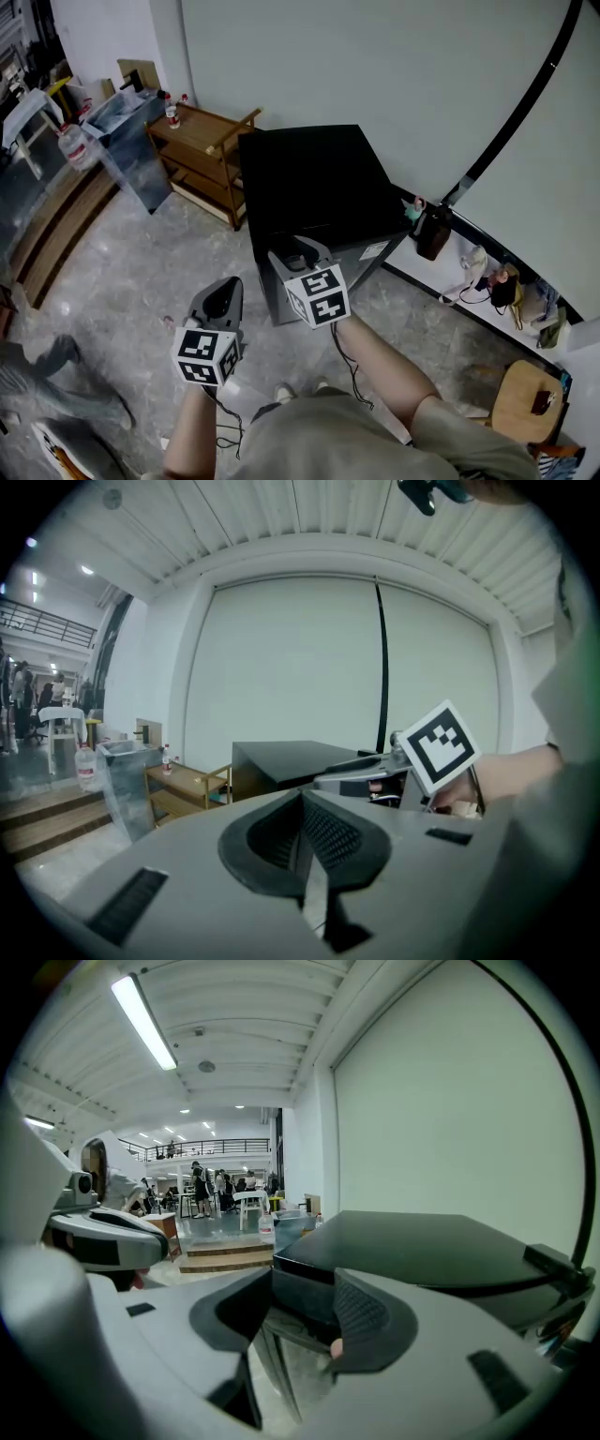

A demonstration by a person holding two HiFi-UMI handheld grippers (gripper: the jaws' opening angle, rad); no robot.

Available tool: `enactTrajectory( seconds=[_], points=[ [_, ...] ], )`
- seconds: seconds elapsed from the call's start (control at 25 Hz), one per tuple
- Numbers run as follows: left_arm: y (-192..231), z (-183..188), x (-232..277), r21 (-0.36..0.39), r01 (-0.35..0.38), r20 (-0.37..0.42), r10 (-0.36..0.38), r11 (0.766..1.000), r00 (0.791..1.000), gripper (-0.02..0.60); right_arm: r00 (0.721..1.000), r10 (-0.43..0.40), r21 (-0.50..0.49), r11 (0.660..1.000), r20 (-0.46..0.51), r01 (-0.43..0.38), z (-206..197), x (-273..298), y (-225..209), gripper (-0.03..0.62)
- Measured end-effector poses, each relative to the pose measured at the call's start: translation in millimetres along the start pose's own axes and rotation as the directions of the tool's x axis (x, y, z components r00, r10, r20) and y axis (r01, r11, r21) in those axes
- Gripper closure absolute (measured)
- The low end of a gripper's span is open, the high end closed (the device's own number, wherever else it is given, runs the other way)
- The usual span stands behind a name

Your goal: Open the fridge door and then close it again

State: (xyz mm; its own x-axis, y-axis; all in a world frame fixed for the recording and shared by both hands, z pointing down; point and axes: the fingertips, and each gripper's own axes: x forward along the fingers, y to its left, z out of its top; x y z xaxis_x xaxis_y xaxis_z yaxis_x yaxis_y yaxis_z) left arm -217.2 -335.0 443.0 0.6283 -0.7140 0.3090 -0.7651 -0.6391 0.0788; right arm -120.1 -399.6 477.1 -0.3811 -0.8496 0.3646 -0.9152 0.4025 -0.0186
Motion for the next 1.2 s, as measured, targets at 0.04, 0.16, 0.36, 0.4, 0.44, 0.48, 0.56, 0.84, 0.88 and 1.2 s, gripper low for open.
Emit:
enactTrajectory(
  seconds=[0.04,0.16,0.36,0.4,0.44,0.48,0.56,0.84,0.88,1.2],
  points=[
    [-0.5,0.5,0.3,0.0,-0.001,-0.003,0.001,1.0,1.0,0.574,1.0,-0.002,0.001,1.0,-0.001,0.002,0.8,1.6,-1.1,0.398],
    [2.1,2.4,0.8,0.018,-0.025,0.004,0.025,1.0,1.0,0.574,1.0,-0.003,0.002,1.0,-0.021,0.003,0.3,6.5,-4.3,0.401],
    [7.5,2.9,-4.5,0.022,-0.054,0.002,0.054,0.998,0.999,0.574,0.999,0.01,0.009,1.0,-0.039,-0.009,1.0,6.6,-5.6,0.405],
    [7.0,3.8,-6.0,0.02,-0.052,0.006,0.051,0.998,0.999,0.574,0.999,0.014,0.02,1.0,-0.041,-0.013,0.7,6.1,-6.4,0.42],
    [6.2,5.1,-7.9,0.018,-0.048,0.013,0.048,0.999,0.999,0.574,0.999,0.025,0.039,0.999,-0.044,-0.023,0.2,5.2,-6.7,0.43],
    [5.4,6.7,-10.1,0.016,-0.046,0.021,0.046,0.999,0.999,0.574,0.998,0.041,0.06,0.997,-0.045,-0.038,-0.4,3.5,-6.5,0.428],
    [5.0,11.0,-15.2,0.017,-0.055,0.033,0.054,0.998,0.998,0.574,0.997,0.059,0.09,0.994,-0.039,-0.056,0.4,-2.5,-5.8,0.469],
    [-1.6,39.6,-32.5,0.035,-0.069,0.091,0.065,0.997,0.994,0.574,0.997,0.045,0.042,0.998,0.069,-0.048,36.4,-49.7,5.9,0.551],
    [-4.7,44.0,-34.7,0.039,-0.065,0.096,0.061,0.997,0.993,0.574,0.996,0.038,0.013,0.999,0.086,-0.039,43.6,-58.4,7.1,0.556],
    [-46.2,84.8,-60.9,0.087,0.022,0.161,-0.036,0.996,0.986,0.574,0.979,0.031,-0.085,0.996,0.199,-0.014,89.3,-130.7,18.3,0.582]
  ],
)
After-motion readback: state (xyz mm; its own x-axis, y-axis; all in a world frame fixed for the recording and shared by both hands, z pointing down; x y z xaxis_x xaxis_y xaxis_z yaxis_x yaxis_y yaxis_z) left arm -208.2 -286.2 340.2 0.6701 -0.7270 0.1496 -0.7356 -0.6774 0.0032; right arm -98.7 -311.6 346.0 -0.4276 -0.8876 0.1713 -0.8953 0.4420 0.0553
